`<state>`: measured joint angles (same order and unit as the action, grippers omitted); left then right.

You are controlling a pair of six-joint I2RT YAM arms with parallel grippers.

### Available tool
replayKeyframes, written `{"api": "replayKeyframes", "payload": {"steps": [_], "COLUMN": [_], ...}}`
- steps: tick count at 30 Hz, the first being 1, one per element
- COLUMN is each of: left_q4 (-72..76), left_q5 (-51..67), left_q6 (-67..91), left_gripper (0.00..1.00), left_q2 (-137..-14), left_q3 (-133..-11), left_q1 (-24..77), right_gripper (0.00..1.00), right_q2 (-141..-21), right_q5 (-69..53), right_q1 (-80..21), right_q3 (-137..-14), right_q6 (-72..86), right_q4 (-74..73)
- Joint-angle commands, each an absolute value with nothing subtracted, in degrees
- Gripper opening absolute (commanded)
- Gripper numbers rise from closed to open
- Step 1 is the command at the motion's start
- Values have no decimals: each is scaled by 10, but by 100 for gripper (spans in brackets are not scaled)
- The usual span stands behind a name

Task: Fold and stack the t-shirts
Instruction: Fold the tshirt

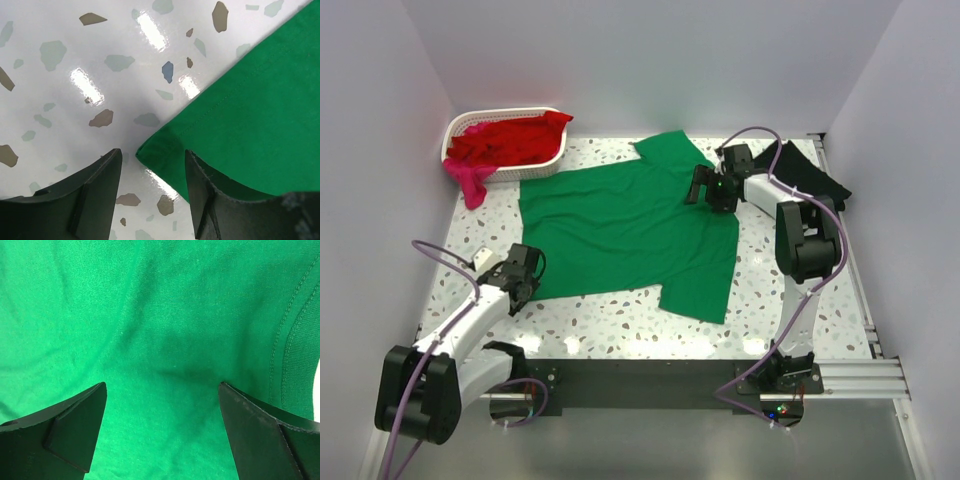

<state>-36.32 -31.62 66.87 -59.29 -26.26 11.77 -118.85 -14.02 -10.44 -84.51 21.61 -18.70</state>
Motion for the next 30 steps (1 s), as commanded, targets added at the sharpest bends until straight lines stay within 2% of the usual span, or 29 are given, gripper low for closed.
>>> {"api": "replayKeyframes", "payload": {"steps": [1,11,18,30], "left_q4": [-353,-317,-289,-226], "left_q5": [-311,-308,-296,-295], "left_q6": [673,670,666,593], "left_gripper": [57,43,27,12], "left_q2": [-592,-603,-613,-590], "left_q3": [-253,-231,-219,-209], "left_q1": [118,116,116,115], "right_gripper": [97,97,97,93], "right_q2": [-1172,-1173,-1172,-1122], "right_q5": [-153,-154,-155,-155], "right_q1": [-101,-100,-100,-115], "right_q3": [-839,-838,-832,-796], "right_q6": [219,221,221,219], "right_q4": [-178,-175,-173,-163]}}
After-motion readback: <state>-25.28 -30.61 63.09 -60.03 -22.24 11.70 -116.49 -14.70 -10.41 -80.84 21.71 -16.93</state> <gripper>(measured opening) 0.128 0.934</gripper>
